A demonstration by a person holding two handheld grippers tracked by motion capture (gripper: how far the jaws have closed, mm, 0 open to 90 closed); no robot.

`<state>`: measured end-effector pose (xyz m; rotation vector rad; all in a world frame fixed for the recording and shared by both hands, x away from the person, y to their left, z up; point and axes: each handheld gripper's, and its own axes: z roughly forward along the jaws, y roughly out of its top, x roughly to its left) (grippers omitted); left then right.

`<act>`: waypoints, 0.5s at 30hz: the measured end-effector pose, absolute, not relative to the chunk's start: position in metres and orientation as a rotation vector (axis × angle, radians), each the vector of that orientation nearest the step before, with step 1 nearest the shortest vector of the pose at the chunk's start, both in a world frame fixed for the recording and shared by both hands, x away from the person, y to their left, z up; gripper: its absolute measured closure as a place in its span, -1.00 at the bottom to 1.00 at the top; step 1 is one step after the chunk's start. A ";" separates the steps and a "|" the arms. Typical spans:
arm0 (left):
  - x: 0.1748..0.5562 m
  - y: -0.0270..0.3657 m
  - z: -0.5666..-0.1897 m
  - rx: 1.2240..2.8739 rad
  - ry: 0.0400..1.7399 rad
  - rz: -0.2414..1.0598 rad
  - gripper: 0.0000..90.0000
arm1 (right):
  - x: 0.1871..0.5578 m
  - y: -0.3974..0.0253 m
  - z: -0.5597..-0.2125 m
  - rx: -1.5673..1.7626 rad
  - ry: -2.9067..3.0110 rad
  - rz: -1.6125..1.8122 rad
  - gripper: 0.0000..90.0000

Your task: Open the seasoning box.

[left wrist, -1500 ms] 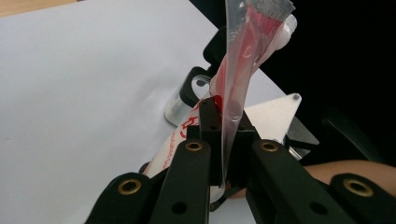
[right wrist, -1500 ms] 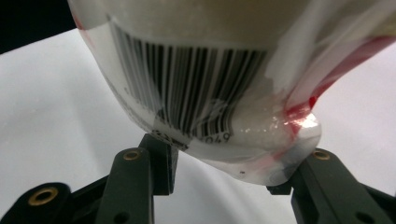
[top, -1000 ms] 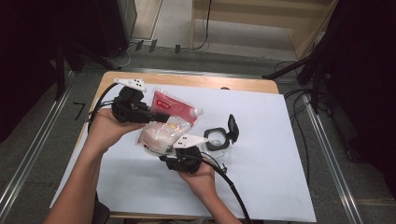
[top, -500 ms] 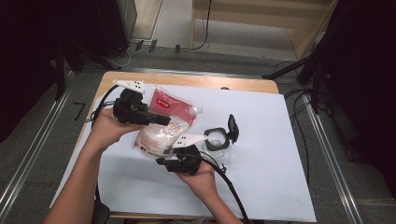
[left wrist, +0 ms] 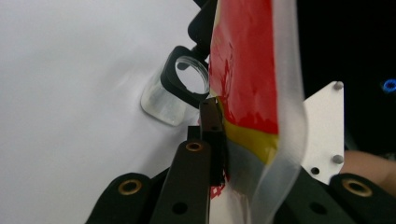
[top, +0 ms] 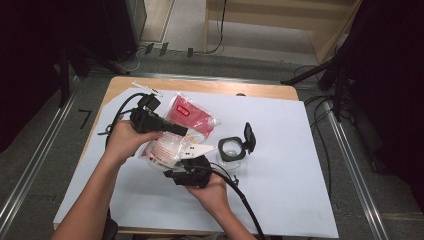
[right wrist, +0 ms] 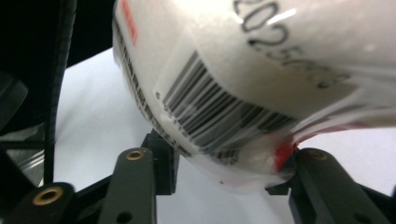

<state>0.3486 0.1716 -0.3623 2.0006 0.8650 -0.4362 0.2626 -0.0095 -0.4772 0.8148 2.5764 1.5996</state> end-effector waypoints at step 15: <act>0.348 0.155 -0.368 1.979 1.019 -0.428 0.98 | 0.257 -0.003 -0.478 0.951 2.517 1.486 0.20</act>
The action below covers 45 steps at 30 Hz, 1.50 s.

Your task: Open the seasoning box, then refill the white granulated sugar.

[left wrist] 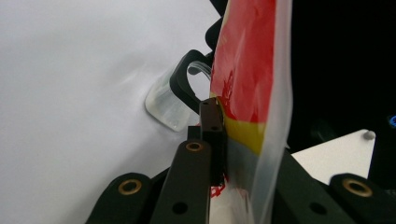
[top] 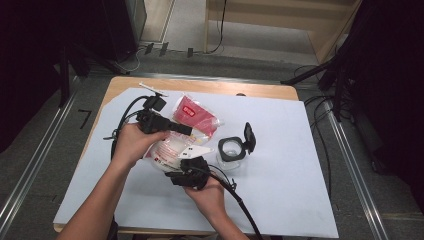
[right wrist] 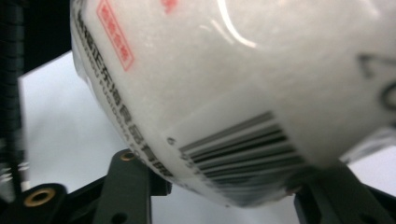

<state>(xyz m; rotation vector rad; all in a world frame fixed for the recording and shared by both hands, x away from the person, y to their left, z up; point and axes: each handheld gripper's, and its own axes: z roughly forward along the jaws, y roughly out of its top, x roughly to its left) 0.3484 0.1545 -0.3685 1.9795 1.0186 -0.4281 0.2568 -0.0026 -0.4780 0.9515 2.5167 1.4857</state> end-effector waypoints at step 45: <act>0.335 0.122 -0.360 2.105 0.955 -0.393 0.75 | 0.241 -0.005 -0.465 0.986 2.518 1.707 0.37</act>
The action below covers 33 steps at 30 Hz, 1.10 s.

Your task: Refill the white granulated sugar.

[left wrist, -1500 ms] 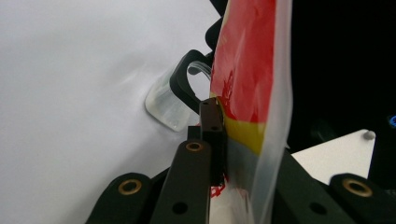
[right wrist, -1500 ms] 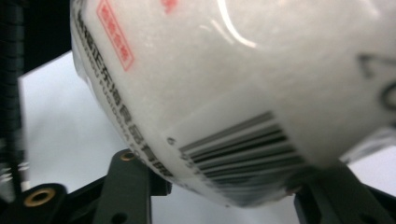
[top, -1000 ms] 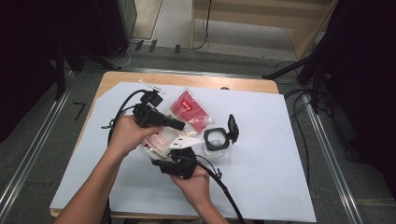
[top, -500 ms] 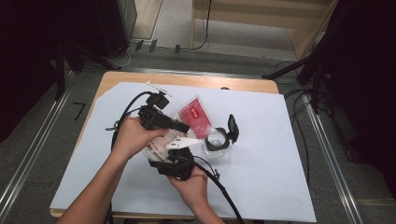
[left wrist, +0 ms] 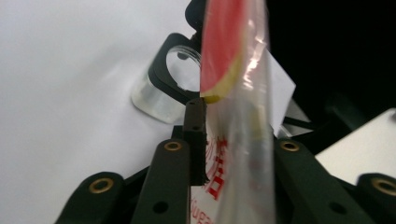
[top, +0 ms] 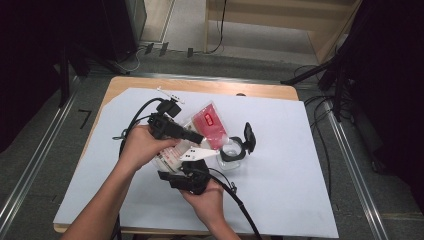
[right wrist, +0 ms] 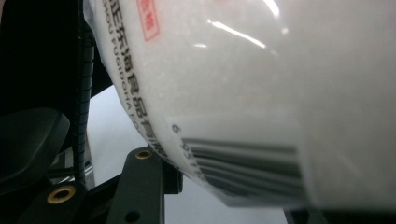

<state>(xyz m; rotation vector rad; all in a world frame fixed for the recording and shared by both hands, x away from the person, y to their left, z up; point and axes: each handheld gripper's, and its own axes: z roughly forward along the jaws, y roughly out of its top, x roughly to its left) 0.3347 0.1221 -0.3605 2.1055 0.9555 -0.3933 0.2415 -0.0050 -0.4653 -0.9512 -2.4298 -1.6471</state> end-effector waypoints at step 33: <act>0.330 0.109 -0.338 2.273 0.894 -0.304 0.82 | 0.244 -0.008 -0.469 -0.953 -2.318 -1.680 0.40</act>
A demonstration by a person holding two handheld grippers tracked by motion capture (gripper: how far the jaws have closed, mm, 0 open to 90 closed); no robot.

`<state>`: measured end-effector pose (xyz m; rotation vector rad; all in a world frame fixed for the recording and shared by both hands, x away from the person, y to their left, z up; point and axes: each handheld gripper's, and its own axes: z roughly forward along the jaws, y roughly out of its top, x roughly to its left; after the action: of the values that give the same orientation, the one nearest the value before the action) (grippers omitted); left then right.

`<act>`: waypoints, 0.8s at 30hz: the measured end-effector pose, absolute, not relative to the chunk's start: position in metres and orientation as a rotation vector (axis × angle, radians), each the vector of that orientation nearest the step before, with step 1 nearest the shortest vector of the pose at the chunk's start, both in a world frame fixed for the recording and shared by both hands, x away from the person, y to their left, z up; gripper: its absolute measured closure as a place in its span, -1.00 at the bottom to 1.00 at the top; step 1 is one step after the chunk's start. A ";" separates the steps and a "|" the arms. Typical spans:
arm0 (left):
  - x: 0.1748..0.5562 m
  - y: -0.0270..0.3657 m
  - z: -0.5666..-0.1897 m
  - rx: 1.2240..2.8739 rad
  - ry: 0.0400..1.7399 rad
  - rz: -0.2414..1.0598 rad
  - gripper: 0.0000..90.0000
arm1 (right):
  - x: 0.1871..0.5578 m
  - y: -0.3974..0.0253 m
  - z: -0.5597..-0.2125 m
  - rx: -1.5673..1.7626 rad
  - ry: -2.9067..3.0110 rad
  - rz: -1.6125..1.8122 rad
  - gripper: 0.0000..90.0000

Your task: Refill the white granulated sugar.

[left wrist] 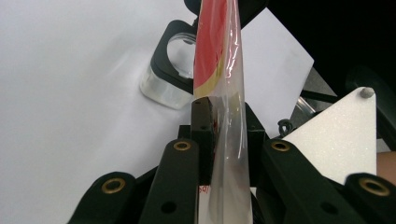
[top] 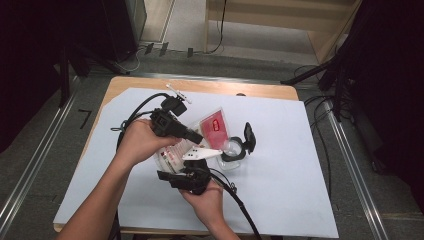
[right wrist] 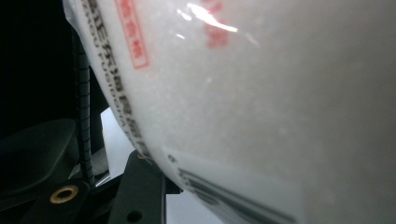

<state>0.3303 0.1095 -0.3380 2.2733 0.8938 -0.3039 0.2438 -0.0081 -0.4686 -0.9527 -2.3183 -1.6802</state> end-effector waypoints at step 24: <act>0.345 0.106 -0.338 2.319 0.828 -0.444 0.65 | 0.247 -0.012 -0.462 -0.837 -2.371 -1.658 0.44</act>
<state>0.3450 0.1064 -0.3375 2.3187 0.8281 -0.4441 0.2468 -0.0125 -0.4622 -0.8370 -2.3714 -1.6579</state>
